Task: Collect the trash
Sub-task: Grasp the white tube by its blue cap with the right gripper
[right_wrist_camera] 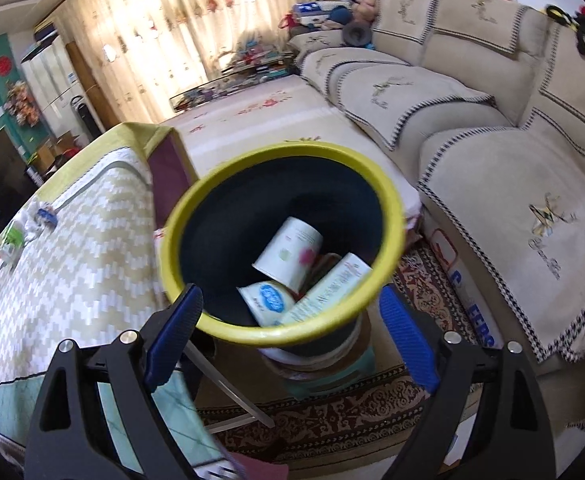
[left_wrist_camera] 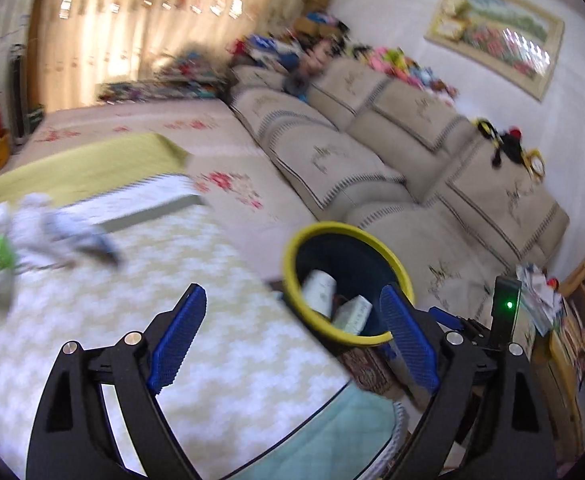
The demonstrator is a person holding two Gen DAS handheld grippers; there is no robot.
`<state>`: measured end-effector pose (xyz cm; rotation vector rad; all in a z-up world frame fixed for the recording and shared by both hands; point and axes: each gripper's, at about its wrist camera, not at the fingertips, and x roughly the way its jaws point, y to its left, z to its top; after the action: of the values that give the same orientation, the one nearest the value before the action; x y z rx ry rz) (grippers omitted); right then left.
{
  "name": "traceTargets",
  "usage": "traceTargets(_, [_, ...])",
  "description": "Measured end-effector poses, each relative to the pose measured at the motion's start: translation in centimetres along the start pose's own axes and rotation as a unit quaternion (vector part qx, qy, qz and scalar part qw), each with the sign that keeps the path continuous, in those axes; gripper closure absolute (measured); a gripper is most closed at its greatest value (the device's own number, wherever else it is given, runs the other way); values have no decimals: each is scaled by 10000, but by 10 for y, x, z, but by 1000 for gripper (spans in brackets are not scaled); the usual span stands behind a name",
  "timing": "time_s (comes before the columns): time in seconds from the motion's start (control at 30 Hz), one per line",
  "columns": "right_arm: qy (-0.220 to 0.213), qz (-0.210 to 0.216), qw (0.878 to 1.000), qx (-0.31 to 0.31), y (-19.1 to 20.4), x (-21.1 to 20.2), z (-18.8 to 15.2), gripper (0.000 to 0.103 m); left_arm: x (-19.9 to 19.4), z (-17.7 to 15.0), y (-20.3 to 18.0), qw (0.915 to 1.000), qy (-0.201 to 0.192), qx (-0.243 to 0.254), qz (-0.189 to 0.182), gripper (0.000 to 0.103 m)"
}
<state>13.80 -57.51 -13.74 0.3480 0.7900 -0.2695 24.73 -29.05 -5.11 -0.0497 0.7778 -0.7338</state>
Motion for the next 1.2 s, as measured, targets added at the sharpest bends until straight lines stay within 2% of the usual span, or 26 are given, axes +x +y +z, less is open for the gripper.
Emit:
traceTargets(0.13, [-2, 207, 9989, -417, 37, 4, 12, 18, -66, -23, 49, 9963, -502, -328, 622, 13])
traceTargets(0.27, [8, 567, 9944, -889, 83, 8, 26, 18, -113, -49, 94, 9876, -716, -648, 1240, 12])
traceTargets(0.43, [-23, 954, 9824, -1604, 155, 17, 44, 18, -146, -76, 137, 9783, -813, -1060, 1583, 12])
traceTargets(0.5, [6, 1096, 9771, -1826, 180, 23, 48, 18, -152, -84, 151, 9760, -835, -1224, 1597, 12])
traceTargets(0.57, [24, 1314, 9692, -2083, 209, 30, 50, 24, -156, -88, 160, 9750, -858, -1311, 1573, 12])
traceTargets(0.63, [134, 1543, 9613, -2277, 232, 38, 51, 39, -156, -90, 163, 9747, -879, -1317, 1577, 12])
traceTargets(0.67, [177, 1639, 9566, -2403, 245, 43, 51, 40, -156, -90, 163, 9747, -882, -1312, 1581, 12])
traceTargets(0.83, [198, 1618, 9422, -2929, 294, 67, 52, 48, -150, -92, 169, 9749, -826, -1379, 1540, 12])
traceTargets(1.03, [361, 1575, 9351, -3153, 323, 98, 59, 56, -141, -97, 176, 9746, -720, -1507, 1489, 12])
traceTargets(1.2, [475, 1543, 9354, -3146, 331, 117, 66, 65, -134, -98, 181, 9745, -661, -1551, 1477, 12])
